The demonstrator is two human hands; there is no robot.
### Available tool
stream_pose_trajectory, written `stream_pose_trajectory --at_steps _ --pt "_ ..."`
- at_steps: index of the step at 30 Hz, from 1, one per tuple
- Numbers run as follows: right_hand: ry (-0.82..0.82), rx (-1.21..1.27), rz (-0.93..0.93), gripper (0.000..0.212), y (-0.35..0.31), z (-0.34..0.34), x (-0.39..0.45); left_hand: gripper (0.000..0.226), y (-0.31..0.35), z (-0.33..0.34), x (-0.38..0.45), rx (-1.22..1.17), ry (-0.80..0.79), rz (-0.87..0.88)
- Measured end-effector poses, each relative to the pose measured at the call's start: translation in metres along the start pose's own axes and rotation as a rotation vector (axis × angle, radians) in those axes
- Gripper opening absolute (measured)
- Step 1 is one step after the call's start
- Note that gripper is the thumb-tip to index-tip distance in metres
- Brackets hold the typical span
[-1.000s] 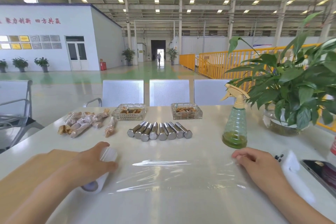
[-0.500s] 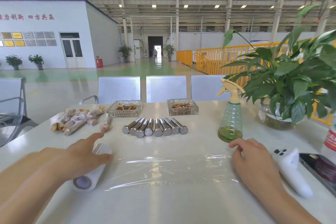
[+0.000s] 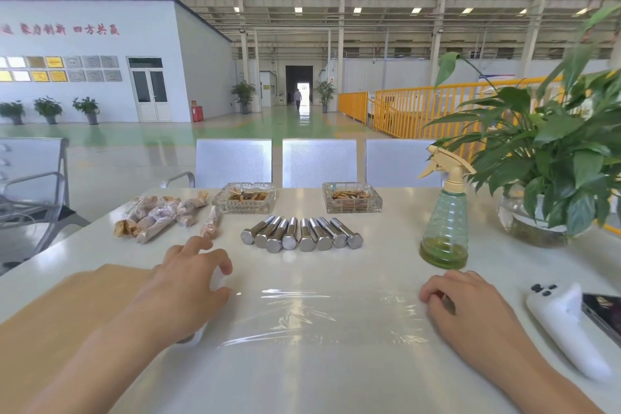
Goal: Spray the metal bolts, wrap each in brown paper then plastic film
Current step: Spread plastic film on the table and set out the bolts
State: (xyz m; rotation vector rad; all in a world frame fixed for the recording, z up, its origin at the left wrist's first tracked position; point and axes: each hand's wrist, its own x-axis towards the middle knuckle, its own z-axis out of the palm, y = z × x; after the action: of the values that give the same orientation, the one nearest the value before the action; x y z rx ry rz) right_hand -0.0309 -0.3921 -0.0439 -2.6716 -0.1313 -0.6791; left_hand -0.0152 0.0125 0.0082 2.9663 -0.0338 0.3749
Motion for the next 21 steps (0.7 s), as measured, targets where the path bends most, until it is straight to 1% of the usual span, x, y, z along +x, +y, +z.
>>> stream_pose_trajectory --at_steps 4,6,9,12,15,17,21 --pt "0.044 0.053 0.014 0.023 -0.001 -0.001 0.000 0.038 0.004 0.002 -0.003 0.010 0.001 -0.004" --pt "0.062 0.060 0.014 0.021 -0.002 -0.003 0.000 0.043 0.004 0.003 -0.005 0.012 -0.019 -0.018" --pt "-0.002 -0.076 0.011 0.017 -0.005 -0.004 -0.002 0.043 -0.002 -0.004 -0.002 -0.018 -0.062 -0.076" --pt "-0.041 -0.218 0.027 0.014 -0.009 -0.004 -0.003 0.045 -0.005 -0.015 0.003 -0.003 -0.046 -0.096" --pt "-0.042 -0.262 0.037 0.013 -0.009 -0.006 -0.003 0.034 -0.002 -0.018 -0.002 0.011 -0.053 -0.145" --pt "-0.040 -0.254 0.038 0.013 -0.009 -0.006 -0.004 0.028 0.001 -0.013 -0.011 0.067 -0.065 -0.145" --pt "-0.037 -0.251 0.036 0.015 -0.010 -0.007 -0.005 0.037 0.009 -0.003 -0.023 0.133 -0.073 -0.134"
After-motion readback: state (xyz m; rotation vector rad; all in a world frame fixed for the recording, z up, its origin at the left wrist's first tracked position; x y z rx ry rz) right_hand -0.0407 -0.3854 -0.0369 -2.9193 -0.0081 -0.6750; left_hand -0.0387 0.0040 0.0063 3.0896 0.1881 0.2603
